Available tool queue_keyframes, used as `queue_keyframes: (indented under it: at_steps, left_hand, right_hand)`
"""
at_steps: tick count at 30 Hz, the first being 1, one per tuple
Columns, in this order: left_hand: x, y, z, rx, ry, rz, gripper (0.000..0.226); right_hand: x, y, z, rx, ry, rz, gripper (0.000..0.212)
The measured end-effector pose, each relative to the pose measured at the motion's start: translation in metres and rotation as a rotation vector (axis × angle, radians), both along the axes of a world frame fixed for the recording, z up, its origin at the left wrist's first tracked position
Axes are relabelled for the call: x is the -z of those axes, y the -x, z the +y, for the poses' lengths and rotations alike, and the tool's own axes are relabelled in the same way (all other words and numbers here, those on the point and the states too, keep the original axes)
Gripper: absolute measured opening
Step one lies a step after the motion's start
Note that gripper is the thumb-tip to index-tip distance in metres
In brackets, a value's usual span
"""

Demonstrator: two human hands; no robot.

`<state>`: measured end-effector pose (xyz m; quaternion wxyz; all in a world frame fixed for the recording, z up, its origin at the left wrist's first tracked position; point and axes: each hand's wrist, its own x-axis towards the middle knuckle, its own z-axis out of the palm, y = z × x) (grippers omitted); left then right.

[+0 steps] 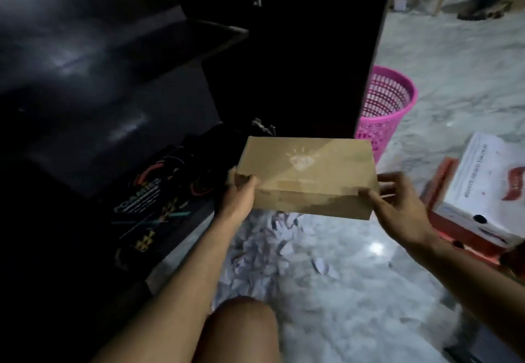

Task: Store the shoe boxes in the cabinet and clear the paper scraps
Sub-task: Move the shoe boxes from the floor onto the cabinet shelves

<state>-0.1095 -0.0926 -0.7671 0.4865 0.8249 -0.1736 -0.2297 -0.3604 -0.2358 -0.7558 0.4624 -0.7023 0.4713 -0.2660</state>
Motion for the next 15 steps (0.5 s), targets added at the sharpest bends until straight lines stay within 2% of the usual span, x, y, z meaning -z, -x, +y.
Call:
queue_keyframes:
  at_steps: [2, 3, 6, 10, 13, 15]
  left_hand:
    - [-0.005, -0.023, 0.016, -0.158, 0.076, -0.033, 0.027]
    - [-0.005, -0.035, 0.023, -0.228, 0.106, -0.057, 0.029]
    - [-0.004, -0.065, 0.043, -0.414, 0.198, -0.078, 0.049]
    - [-0.001, -0.098, 0.061, -0.702, 0.283, -0.157, 0.064]
    - [0.002, -0.125, 0.076, -0.901, 0.297, -0.187, 0.055]
    - [0.006, -0.143, 0.088, -1.002, 0.318, -0.207, 0.058]
  right_hand:
    - [-0.001, -0.046, -0.005, -0.072, 0.001, -0.049, 0.032]
    - [0.0, -0.07, -0.006, -0.1, -0.006, -0.064, 0.033]
    - [0.006, -0.14, -0.01, -0.154, -0.014, -0.101, 0.045]
    - [0.019, -0.228, -0.001, -0.229, -0.01, -0.154, 0.052]
    - [0.031, -0.289, 0.01, -0.304, -0.058, -0.159, 0.056]
    - [0.042, -0.328, 0.018, -0.354, -0.077, -0.188, 0.063]
